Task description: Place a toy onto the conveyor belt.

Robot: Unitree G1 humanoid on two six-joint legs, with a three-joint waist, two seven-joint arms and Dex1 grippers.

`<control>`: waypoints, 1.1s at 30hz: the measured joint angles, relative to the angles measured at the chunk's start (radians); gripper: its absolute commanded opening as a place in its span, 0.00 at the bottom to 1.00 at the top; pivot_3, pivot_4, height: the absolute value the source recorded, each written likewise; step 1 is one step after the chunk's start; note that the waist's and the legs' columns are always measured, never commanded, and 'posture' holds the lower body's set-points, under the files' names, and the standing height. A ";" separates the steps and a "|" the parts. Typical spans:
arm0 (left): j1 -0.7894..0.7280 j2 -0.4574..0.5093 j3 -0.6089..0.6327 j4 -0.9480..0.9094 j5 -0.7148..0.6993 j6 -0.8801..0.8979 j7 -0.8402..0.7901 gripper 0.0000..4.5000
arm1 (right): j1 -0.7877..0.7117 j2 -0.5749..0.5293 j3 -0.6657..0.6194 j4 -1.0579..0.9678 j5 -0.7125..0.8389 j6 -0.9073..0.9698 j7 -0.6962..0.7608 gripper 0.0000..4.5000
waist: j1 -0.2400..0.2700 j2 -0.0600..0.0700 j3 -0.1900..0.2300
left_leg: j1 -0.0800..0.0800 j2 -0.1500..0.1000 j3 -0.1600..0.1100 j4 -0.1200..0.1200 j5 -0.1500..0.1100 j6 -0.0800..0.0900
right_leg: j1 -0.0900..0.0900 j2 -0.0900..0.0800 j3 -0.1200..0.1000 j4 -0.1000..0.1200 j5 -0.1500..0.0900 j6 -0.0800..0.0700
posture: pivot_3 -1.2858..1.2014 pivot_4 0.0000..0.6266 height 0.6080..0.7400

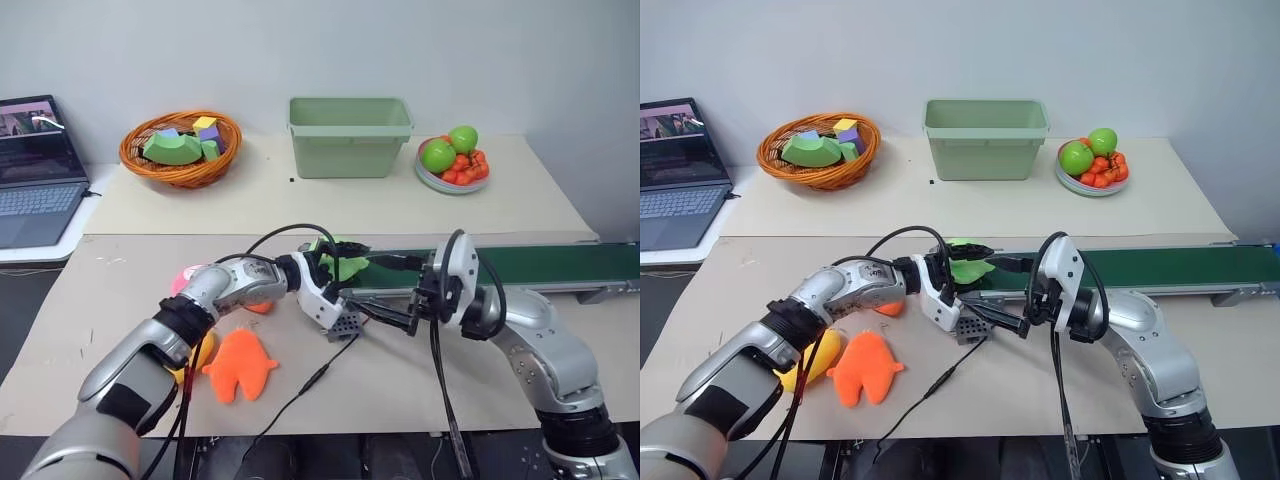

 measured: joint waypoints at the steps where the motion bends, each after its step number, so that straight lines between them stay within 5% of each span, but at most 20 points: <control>1: 0.001 0.000 0.004 -0.003 -0.003 0.000 -0.009 0.98 | 0.000 0.000 0.000 0.000 0.000 0.000 0.000 1.00 | 0.001 0.000 0.000 | 0.000 0.000 0.000 0.000 0.000 0.000 | 0.000 0.000 0.000 0.000 0.000 0.000 | 0.52 0.24 0.91; 8: 0.108 0.034 0.088 -0.142 -0.219 0.090 -0.264 0.98 | -0.002 -0.015 0.001 -0.001 0.006 0.004 0.019 1.00 | -0.007 0.000 0.000 | 0.000 0.000 0.000 0.000 0.000 0.000 | 0.000 0.000 0.000 0.001 0.000 0.000 | 0.52 0.24 0.91; 18: 0.262 0.145 0.275 -0.453 -0.533 0.511 -0.654 0.98 | -0.015 -0.030 -0.002 0.004 0.039 0.011 0.044 1.00 | -0.018 0.000 0.000 | 0.000 0.000 0.000 0.001 0.000 0.001 | 0.000 0.000 0.000 0.001 0.000 0.000 | 0.52 0.24 0.91; 26: 0.326 0.120 0.471 -0.495 -0.612 0.799 -0.606 0.98 | -0.038 -0.037 0.000 0.041 0.042 0.011 0.068 1.00 | -0.020 0.000 0.000 | 0.000 0.001 0.000 0.001 0.000 0.001 | 0.000 0.000 0.000 0.001 0.000 0.000 | 0.52 0.24 0.91; 33: 0.368 -0.026 0.827 -0.551 -0.759 1.048 -0.346 0.98 | -0.039 -0.051 -0.001 0.044 0.042 0.011 0.076 1.00 | -0.025 0.000 0.000 | 0.000 0.001 0.000 0.001 0.000 0.000 | -0.001 0.000 0.000 0.001 0.000 0.000 | 0.52 0.24 0.91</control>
